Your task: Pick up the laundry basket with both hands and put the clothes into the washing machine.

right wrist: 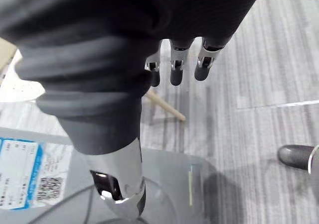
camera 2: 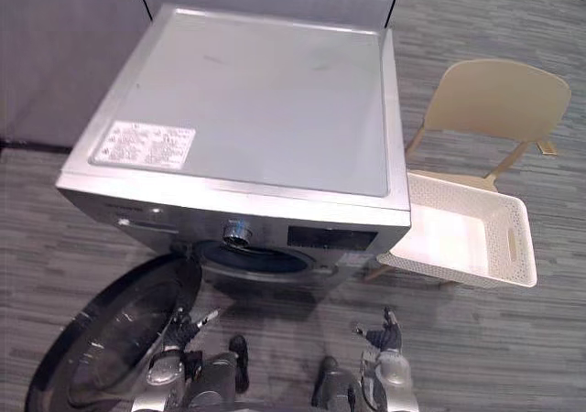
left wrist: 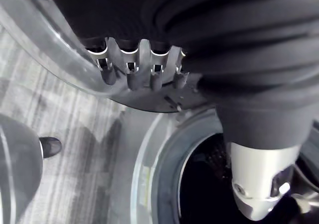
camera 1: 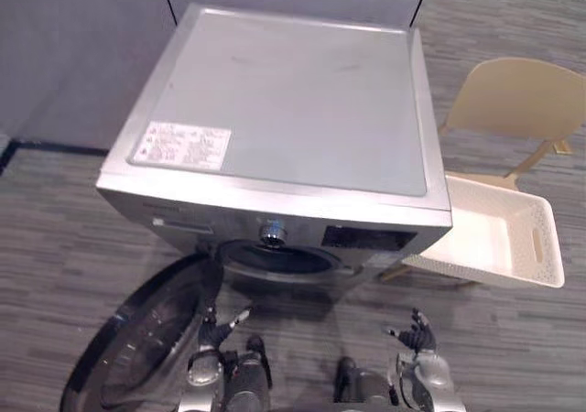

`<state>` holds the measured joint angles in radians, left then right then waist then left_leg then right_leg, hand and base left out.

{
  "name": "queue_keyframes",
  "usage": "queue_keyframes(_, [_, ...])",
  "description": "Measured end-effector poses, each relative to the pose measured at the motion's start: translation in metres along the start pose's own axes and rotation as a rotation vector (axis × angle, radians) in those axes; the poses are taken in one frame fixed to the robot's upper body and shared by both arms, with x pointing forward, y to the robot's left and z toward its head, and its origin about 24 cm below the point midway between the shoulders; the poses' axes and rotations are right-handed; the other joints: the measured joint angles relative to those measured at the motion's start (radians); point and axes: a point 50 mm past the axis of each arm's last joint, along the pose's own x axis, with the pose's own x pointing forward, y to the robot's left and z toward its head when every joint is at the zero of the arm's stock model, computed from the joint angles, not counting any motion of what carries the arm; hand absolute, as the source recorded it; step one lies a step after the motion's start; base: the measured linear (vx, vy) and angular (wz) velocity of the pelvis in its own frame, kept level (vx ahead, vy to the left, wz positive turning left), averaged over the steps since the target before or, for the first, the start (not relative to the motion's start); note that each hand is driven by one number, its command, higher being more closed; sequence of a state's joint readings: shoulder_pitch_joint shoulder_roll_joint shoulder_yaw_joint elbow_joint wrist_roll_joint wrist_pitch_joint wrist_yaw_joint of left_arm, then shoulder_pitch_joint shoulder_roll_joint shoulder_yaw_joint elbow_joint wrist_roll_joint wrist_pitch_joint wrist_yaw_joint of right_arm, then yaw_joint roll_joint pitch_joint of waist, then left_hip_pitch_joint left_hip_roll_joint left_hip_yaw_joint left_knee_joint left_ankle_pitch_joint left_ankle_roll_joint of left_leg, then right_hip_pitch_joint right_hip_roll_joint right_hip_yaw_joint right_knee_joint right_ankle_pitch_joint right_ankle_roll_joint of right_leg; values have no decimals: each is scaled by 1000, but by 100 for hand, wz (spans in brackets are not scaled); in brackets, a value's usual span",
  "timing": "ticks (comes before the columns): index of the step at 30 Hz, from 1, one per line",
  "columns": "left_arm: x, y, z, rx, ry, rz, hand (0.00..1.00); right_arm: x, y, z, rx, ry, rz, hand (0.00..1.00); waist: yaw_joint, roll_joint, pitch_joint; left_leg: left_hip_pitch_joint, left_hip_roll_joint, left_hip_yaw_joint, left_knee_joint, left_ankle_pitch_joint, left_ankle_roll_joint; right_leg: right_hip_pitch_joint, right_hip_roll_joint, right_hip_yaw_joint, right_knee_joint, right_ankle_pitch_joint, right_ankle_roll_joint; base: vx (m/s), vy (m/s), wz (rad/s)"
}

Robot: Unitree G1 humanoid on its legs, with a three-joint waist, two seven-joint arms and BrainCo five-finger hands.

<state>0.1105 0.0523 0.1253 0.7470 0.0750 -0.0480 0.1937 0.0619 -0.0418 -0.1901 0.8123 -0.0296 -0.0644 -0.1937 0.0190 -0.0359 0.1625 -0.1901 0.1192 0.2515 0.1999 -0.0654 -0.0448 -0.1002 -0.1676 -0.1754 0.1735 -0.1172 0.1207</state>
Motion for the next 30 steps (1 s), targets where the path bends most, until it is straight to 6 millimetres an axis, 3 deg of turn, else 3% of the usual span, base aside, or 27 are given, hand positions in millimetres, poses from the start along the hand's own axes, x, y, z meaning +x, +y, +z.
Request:
queue_keyframes(4, [6,5,5,40,-5,2,0,3,-3,-4,-15,36,-6,0,-5,4,1,-2,-1,13,-18,19,6,-27,12,11,8,40,2,-42,34,-19])
queue_keyframes(6, [9,0,18,31,-46,-16,0,6,-5,0,-22,27,-12,0,-3,21,3,-30,28,5,-16,34,30,-66,18,-11,93,55,-4,-113,71,14])
queue_keyframes(7, [11,-1,24,26,-63,-19,0,6,-4,1,-20,25,-10,0,-4,19,11,-32,28,-5,-15,36,32,-81,6,-16,187,14,-14,-124,26,55])
queue_keyframes(8, [12,-1,31,29,-91,-22,0,4,0,-3,-17,36,-1,0,-1,4,17,-32,13,-28,10,38,36,-105,-16,-14,419,-59,-9,-97,-25,81])
queue_keyframes(9, [11,0,34,29,-105,-19,0,1,4,-7,-11,45,9,0,2,-16,12,-50,3,-51,44,40,37,-82,-26,-4,549,-83,18,-86,-33,80])
queue_keyframes(10, [11,1,34,27,-110,-15,0,0,6,-9,-10,50,12,0,8,-26,7,-64,1,-57,63,39,37,-66,-23,0,571,-82,23,-105,-107,53])
queue_keyframes(11, [10,3,37,20,-128,-8,0,2,9,-3,-10,31,21,0,32,-45,2,-100,1,-58,103,39,37,-39,-9,16,515,-108,45,-240,-130,5])
queue_keyframes(13, [7,-5,38,-9,-134,-17,0,10,6,17,-17,-26,13,0,75,-13,1,-146,30,-56,97,70,24,-18,47,19,367,-135,56,-297,-92,-32])
queue_keyframes(15, [4,-11,32,-19,-122,-32,0,14,6,32,-17,-72,1,0,85,-8,1,-174,27,-32,17,146,27,12,75,36,195,-165,4,-244,-69,-21])
queue_keyframes(16, [2,-17,32,-28,-116,-46,0,17,5,41,-16,-95,-7,0,82,9,28,-185,24,-35,-19,189,22,29,86,42,106,-172,-37,-308,-101,7])
queue_keyframes(17, [0,-25,33,-35,-122,-67,0,19,0,45,-27,-104,-18,0,82,60,59,-185,56,-65,-52,235,4,36,132,37,74,-125,-55,-335,-87,3])
queue_keyframes(18, [0,-26,32,-33,-121,-69,0,19,1,46,-28,-102,-16,0,83,67,60,-183,59,-71,-74,263,-4,31,143,35,71,-114,-58,-327,-68,19])
queue_keyframes(19, [0,-24,31,-18,-120,-71,0,19,4,44,-31,-96,-9,0,73,72,61,-166,55,-109,-163,347,-82,24,142,9,55,-95,-73,-305,-31,43])
queue_keyframes(20, [2,-24,36,-7,-139,-79,0,17,3,38,-24,-80,-17,0,66,56,69,-179,51,-121,-111,313,-77,6,121,-25,55,-81,-90,-293,-39,55])
queue_keyframes(21, [1,-24,38,-8,-144,-78,0,17,2,37,-21,-76,-22,0,67,47,72,-191,43,-113,-50,279,-41,1,108,-29,53,-77,-89,-318,8,43])
queue_keyframes(22, [1,-24,40,-9,-159,-77,0,17,0,36,-18,-74,-38,0,65,29,81,-211,32,-105,105,175,8,-8,83,-29,52,-56,-85,-233,36,19])
queue_keyframes(24, [-2,-26,39,7,-163,-91,0,15,-3,31,-21,-62,-45,0,53,35,78,-175,52,-112,295,-21,7,-27,56,-30,53,-29,-63,-186,136,15])
queue_keyframes(26, [-2,-28,38,14,-164,-97,0,13,-6,24,-25,-44,-50,0,45,46,73,-114,61,-122,280,-101,-25,-32,49,-30,51,-15,-40,-129,233,5])
queue_keyframes(27, [-2,-28,39,19,-169,-99,0,13,-9,20,-25,-31,-60,0,45,52,71,-81,44,-136,207,-132,-17,-30,47,-28,44,-6,-19,-110,240,2])
queue_keyframes(30, [-2,-24,63,39,-268,-85,0,6,-1,4,-9,13,-42,0,37,3,49,-54,-50,-132,94,-72,11,-27,-20,-28,-3,30,-4,-94,215,31])
